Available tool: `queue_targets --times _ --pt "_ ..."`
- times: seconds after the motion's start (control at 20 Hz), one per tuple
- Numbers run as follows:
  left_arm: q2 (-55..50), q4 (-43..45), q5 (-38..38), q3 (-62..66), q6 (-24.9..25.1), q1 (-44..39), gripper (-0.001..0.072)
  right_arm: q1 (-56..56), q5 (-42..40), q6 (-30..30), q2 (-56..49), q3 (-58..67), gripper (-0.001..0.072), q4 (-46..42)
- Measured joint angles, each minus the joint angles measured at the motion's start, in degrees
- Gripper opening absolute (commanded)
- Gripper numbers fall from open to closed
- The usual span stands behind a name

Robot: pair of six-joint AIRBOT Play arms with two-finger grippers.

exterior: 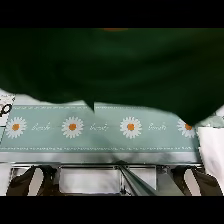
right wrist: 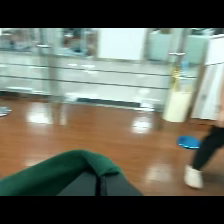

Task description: Fold the shirts.

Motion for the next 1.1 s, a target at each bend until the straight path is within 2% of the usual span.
queue_targets --times 0.2,0.45,0.6,0.8,0.95,1.1 --pt "7.69 22.84 0.63 1.33 -8.59 -13.0 0.0018 0.0 3.93 2.45 4.72 -0.35 0.002 -4.35" --pt "10.95 37.4 -1.73 0.57 -15.87 -20.02 0.0018 0.0 7.74 4.11 7.26 -4.7 0.002 -5.9" --pt "10.12 41.4 -2.58 -4.02 -19.17 -21.09 0.0018 0.0 8.92 4.55 7.54 -11.19 0.0019 -4.9" --pt "4.79 41.9 -2.01 -15.85 -21.49 -21.57 0.0018 0.0 8.92 3.08 4.55 -24.22 0.002 0.7" --pt "-3.85 40.54 3.96 -25.27 -22.05 -21.73 0.0018 0.81 4.52 -1.49 -2.97 -33.59 0.0019 6.05" --pt "-17.09 39.1 13.29 -29.29 -22.38 -21.77 0.0018 3.96 -3.34 -5.99 -16.41 -37.4 0.002 9.31"
